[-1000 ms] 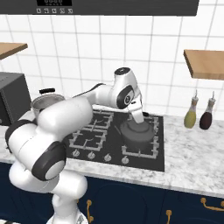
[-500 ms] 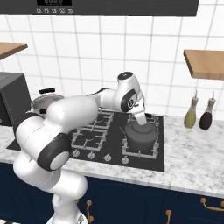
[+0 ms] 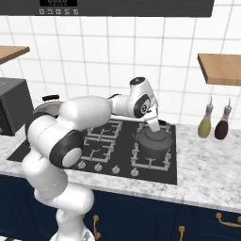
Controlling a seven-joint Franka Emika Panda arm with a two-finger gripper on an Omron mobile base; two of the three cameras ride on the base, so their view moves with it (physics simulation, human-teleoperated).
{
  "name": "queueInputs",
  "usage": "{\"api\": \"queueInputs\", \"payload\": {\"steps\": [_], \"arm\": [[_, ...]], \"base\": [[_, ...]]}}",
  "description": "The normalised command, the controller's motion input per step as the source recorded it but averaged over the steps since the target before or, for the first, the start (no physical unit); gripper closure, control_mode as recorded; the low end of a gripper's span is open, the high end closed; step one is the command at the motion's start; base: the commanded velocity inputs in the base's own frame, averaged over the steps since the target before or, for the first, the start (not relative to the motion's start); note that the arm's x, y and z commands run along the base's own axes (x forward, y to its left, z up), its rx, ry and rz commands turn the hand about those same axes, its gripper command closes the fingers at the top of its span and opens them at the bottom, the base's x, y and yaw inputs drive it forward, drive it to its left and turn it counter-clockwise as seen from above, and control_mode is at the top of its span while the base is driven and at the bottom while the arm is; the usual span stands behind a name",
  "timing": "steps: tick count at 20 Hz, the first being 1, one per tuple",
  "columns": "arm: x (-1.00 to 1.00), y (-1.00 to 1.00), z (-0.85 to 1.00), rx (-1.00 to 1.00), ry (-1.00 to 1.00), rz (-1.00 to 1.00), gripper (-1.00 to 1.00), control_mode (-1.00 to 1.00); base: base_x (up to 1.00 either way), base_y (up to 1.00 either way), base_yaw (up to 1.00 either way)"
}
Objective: Pick the kettle from the counter and place it on a stove burner. Then turn the burner on.
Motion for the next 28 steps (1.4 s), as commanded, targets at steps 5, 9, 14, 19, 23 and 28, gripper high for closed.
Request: {"api": "queueInputs", "payload": {"steps": [5, 9, 14, 19, 23, 28], "arm": [[0.21, -0.10, -0.17, -0.03, -0.03, -0.02, 1.00, -1.00], [0.25, -0.02, -0.20, -0.04, -0.06, -0.02, 1.00, -1.00], [0.21, -0.04, -0.22, -0.03, -0.05, -0.01, 1.00, -1.00], [-0.04, -0.06, -0.18, -0.01, -0.03, -0.01, 1.00, -1.00], [-0.17, 0.00, -0.12, -0.01, 0.00, -0.06, -1.00, -1.00], [-0.05, 0.00, -0.01, 0.00, 0.00, -0.10, -1.00, -1.00]], "base": [[0.00, 0.00, 0.00], [0.00, 0.00, 0.00], [0.00, 0.00, 0.00], [0.00, 0.00, 0.00], [0.00, 0.00, 0.00], [0.00, 0.00, 0.00]]}}
